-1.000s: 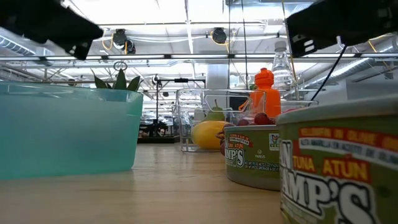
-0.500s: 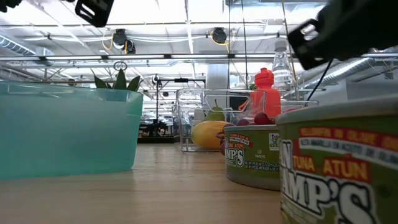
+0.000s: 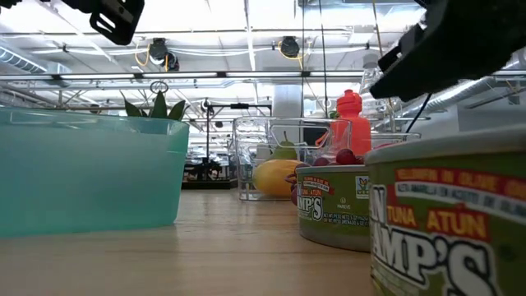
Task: Pick & Place Food Item
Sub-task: Put the top green tuna can into the green bin
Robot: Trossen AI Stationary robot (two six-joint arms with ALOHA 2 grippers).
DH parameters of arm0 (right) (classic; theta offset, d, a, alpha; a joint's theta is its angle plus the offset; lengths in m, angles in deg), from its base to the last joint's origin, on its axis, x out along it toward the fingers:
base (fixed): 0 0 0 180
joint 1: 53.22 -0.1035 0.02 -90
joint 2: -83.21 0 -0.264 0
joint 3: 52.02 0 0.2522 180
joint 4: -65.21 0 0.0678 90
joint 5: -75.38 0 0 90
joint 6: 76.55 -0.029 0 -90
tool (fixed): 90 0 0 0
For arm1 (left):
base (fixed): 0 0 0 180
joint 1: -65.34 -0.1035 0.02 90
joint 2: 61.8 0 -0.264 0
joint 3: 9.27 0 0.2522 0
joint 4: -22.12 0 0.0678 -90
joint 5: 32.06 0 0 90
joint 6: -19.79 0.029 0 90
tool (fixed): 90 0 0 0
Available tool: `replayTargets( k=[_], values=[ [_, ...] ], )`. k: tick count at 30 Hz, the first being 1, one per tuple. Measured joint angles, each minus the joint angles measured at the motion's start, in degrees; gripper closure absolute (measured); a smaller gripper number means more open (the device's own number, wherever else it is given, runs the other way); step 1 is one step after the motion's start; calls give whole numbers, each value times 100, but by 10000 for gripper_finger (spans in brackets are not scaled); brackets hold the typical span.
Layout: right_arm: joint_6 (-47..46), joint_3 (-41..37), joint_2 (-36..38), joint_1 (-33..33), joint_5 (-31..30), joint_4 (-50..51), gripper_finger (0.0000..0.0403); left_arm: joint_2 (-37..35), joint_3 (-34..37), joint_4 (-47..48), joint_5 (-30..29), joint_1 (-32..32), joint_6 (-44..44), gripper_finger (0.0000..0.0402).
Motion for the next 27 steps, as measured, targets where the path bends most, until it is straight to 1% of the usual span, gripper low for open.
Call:
replayTargets(
  k=[3, 5, 7, 9, 11, 12, 14, 17, 19, 21, 24, 27],
  values=[
    [-98, 2, -36, -33, 17, -121, 403, 0, 0, 2, 0, 0, 73, 352],
    [-102, 6, -155, -12, 268, -181, 403, 0, 0, 49, 0, 0, 89, 352],
    [135, -6, -326, -29, 622, -435, 403, 0, 2, 124, 0, 0, 80, 352],
    [479, -5, -467, -114, 878, -911, 403, 0, 2, 208, 4, -1, 5, 352],
    [789, 7, -583, -205, 920, -1285, 403, 0, 2, 248, 7, -2, -25, 352],
    [920, 50, -634, -234, 963, -1293, 403, 0, 2, 258, 7, -2, -27, 352],
    [1185, 255, -733, -269, 1046, -966, 403, 0, 2, 264, 7, -4, -33, 352],
    [1361, 750, -827, -328, 1006, -152, 403, 0, 2, 277, 7, -4, -40, 352],
    [1369, 1165, -960, -382, 815, 579, 402, 0, 2, 275, 7, -4, -40, 352],
    [1393, 1564, -1115, -423, 575, 1533, 397, 0, 2, 275, 6, -16, -35, 352],
    [1392, 2085, -1303, -431, 568, 2438, 373, -2, 2, 275, 7, -65, -24, 352],
    [1426, 2348, -1374, -460, 609, 2781, 334, -2, 2, 275, 2, -81, -82, 352]
  ],
)
